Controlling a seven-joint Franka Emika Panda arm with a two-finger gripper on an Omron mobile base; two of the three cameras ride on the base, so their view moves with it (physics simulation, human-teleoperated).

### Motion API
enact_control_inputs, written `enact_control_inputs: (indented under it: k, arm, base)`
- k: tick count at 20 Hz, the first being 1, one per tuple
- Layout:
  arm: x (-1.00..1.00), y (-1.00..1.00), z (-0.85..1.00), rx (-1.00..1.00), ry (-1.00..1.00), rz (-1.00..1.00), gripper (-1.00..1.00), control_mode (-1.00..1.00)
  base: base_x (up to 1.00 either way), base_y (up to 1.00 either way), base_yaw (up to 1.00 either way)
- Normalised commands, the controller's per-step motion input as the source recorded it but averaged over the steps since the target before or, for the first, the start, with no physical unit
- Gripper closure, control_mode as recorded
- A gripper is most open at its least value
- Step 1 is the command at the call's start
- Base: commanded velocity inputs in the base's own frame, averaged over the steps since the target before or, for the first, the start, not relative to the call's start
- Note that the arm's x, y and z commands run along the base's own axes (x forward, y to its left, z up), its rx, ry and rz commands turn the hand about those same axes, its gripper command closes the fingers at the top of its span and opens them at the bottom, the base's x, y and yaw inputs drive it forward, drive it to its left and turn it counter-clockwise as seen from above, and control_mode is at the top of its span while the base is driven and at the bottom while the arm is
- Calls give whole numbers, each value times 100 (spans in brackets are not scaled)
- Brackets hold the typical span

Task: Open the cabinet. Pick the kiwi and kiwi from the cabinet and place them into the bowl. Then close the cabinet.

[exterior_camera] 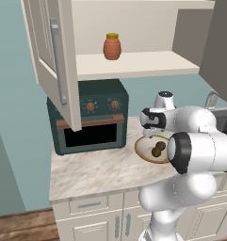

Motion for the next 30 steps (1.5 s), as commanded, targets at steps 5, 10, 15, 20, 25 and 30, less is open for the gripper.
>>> enact_control_inputs:
  k: [5, 10, 15, 20, 25, 30]
  arm:
    - [-40, 0, 96, 1, -28, 0, -100, -100]
    - [-74, 4, 100, 0, -35, 0, -100, -100]
    - [-79, 15, 100, 0, -39, 0, -100, -100]
    - [-88, 14, 100, 0, -37, 0, -100, -100]
    - [-89, 31, 99, 0, -33, 0, -100, -100]
    - [-95, 43, 90, 0, -27, -1, -100, -100]
  base:
    - [0, 0, 0]
    - [0, 0, 0]
    - [0, 0, 0]
    - [0, 0, 0]
    - [0, 0, 0]
    - [0, 0, 0]
